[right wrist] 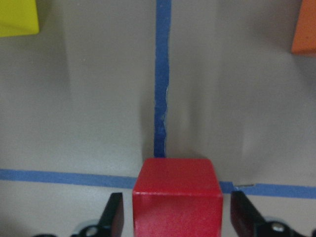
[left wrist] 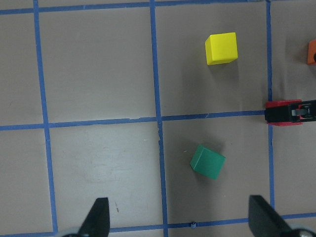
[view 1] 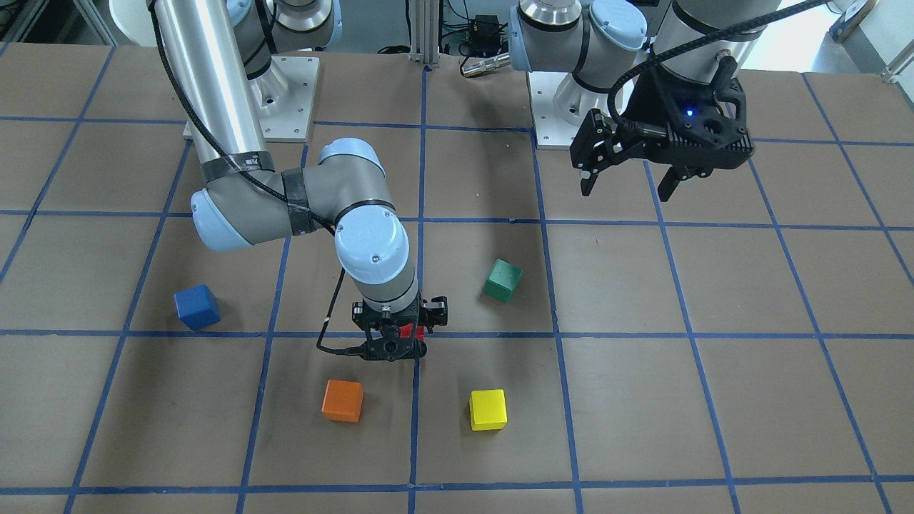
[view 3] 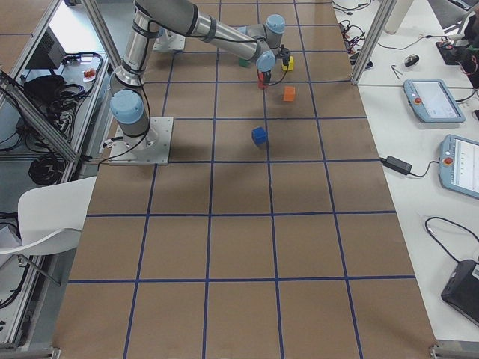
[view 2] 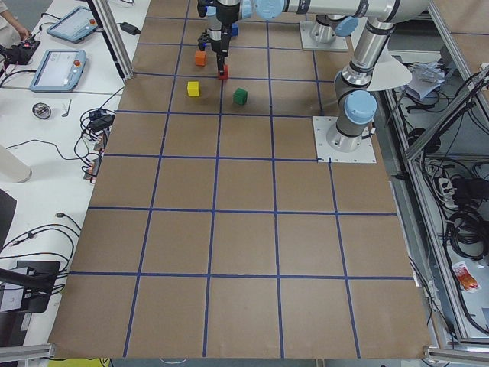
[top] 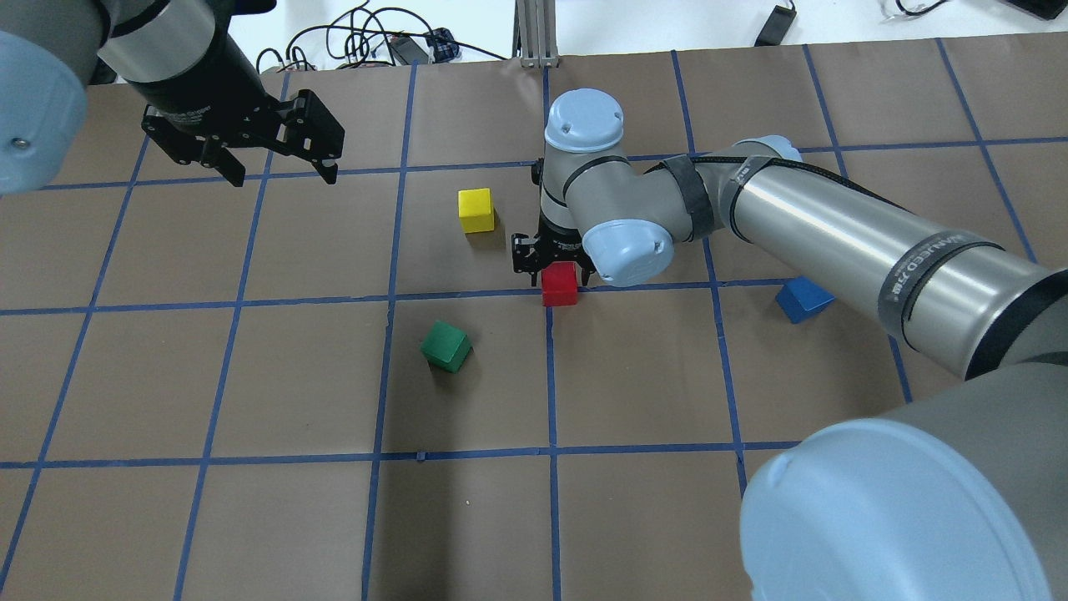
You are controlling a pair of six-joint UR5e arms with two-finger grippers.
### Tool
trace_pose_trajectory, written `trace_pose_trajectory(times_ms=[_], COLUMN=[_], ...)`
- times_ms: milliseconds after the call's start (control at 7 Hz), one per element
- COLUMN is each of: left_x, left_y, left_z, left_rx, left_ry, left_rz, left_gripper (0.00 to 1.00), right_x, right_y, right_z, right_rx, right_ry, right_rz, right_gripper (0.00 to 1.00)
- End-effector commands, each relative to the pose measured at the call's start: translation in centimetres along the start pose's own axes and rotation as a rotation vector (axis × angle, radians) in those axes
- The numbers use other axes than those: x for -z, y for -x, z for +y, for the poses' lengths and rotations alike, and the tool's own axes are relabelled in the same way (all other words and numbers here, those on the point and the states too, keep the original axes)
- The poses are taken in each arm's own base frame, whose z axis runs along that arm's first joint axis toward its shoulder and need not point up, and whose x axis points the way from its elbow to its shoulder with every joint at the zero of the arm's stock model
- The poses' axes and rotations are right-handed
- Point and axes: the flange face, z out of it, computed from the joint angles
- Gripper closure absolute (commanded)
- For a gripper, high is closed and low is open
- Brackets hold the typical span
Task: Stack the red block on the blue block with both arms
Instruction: 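Close the right gripper on the red cube and lift it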
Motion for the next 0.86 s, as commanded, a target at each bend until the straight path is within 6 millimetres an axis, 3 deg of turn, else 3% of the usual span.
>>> trace_pose_trajectory(times_ms=[0,143,286,429,714], left_x=[0.0,0.0,-0.1,0.0,-0.1], left_y=[0.0,0.0,0.0,0.0,0.0], left_z=[0.0,0.0,-0.1,0.0,-0.1], left_rx=[0.000,0.000,0.001,0.000,0.001], left_ry=[0.001,0.001,0.002,0.001,0.002], left_rz=[0.000,0.000,0.002,0.001,0.002], left_gripper=[0.00,0.00,0.00,0.00,0.00], right_x=[0.8,3.6,6.9,10.8,15.5], right_y=[-0.1,0.2,-0.7,-1.6,-8.5], right_z=[-0.2,-0.6,-0.7,0.4,0.6], right_rx=[-0.002,0.000,-0.021,-0.036,-0.137], right_ry=[-0.016,-0.051,-0.028,-0.030,0.019], right_rz=[0.003,-0.003,0.004,0.003,0.012], right_gripper=[1.00,1.00,1.00,1.00,1.00])
